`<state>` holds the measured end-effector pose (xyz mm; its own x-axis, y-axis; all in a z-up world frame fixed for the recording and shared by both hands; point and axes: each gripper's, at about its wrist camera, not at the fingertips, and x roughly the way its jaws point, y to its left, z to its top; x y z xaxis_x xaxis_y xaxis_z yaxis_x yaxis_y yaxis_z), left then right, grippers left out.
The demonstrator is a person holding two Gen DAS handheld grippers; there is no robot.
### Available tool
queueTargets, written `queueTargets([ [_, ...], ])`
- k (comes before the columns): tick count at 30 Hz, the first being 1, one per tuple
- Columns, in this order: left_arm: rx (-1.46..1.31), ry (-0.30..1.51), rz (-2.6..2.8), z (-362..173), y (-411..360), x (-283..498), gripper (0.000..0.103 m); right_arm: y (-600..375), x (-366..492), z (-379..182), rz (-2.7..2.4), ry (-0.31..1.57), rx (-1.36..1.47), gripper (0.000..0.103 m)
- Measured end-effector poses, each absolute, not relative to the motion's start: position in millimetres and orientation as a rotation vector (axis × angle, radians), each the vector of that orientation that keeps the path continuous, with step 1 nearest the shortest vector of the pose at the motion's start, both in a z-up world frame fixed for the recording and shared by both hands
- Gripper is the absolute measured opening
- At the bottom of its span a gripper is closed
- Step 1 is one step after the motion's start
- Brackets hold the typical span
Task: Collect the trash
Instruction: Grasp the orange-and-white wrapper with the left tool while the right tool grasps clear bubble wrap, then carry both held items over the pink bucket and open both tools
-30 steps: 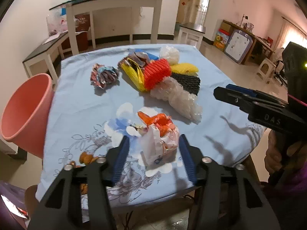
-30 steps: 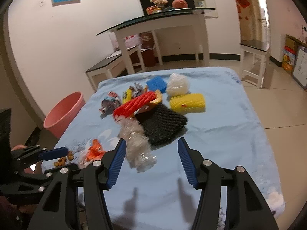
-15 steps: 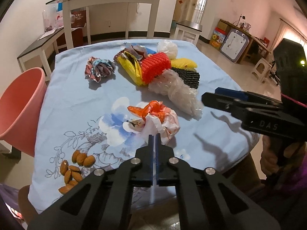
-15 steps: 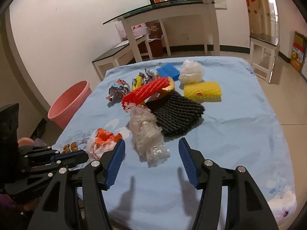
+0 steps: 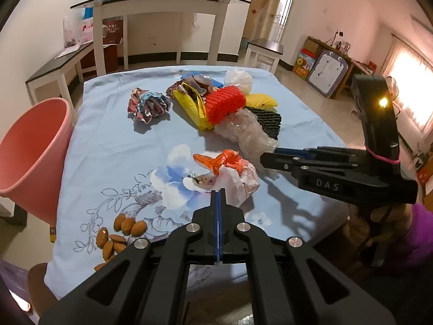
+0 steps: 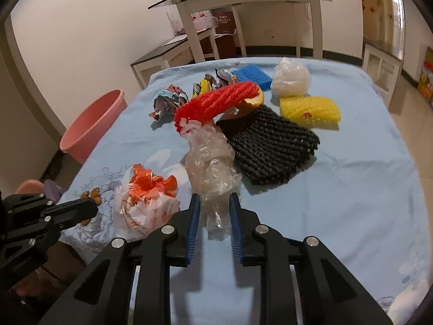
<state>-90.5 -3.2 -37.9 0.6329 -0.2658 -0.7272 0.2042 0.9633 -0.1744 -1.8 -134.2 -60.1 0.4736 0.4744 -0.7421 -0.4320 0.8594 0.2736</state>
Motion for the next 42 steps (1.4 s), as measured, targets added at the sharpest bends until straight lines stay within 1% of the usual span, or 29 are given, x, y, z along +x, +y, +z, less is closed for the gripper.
queueTargets([
  [6,-0.114,0.908,-0.279,-40.3,-6.3,-81.5,0.001,-140.9,-10.2,-56.9,0.571,0.914,0.052,0.013],
  [9,-0.123,0.931,-0.282,-42.5,-8.8,-76.2,0.005,-144.7,-14.8,-54.3,0.580,0.904,0.057,0.013],
  [12,-0.144,0.924,-0.288,-40.0,-8.4,-74.0,0.017,-148.2,-18.2,-51.7,0.588,0.891,0.058,0.013],
  [13,-0.151,0.924,-0.283,-39.4,-7.8,-73.0,0.028,-149.7,-19.4,-50.7,0.589,0.886,0.060,0.013],
  [14,-0.166,0.922,-0.280,-39.0,-6.2,-72.0,0.032,-151.0,-19.8,-50.4,0.590,0.885,0.062,0.013],
  [26,-0.136,0.968,-0.257,-52.5,-17.2,-50.5,0.033,-158.2,-21.0,-50.5,0.619,0.894,0.091,0.013],
  [32,-0.117,0.931,-0.287,-54.8,-20.0,-53.0,0.032,-160.0,-28.0,-48.5,0.625,0.888,0.080,0.013],
  [33,-0.117,0.925,-0.290,-54.7,-19.8,-53.9,0.032,-160.0,-30.3,-47.7,0.627,0.884,0.078,0.013],
  [34,-0.119,0.920,-0.299,-54.5,-19.9,-55.2,0.023,-159.9,-31.1,-47.2,0.628,0.882,0.076,0.013],
  [39,-0.110,0.890,-0.307,-50.0,-18.0,-64.0,0.018,-160.0,-38.1,-39.0,0.640,0.856,0.071,0.013],
  [42,-0.111,0.859,-0.291,-42.8,-12.2,-68.2,0.018,-154.4,-40.0,-28.6,0.652,0.831,0.064,0.013],
])
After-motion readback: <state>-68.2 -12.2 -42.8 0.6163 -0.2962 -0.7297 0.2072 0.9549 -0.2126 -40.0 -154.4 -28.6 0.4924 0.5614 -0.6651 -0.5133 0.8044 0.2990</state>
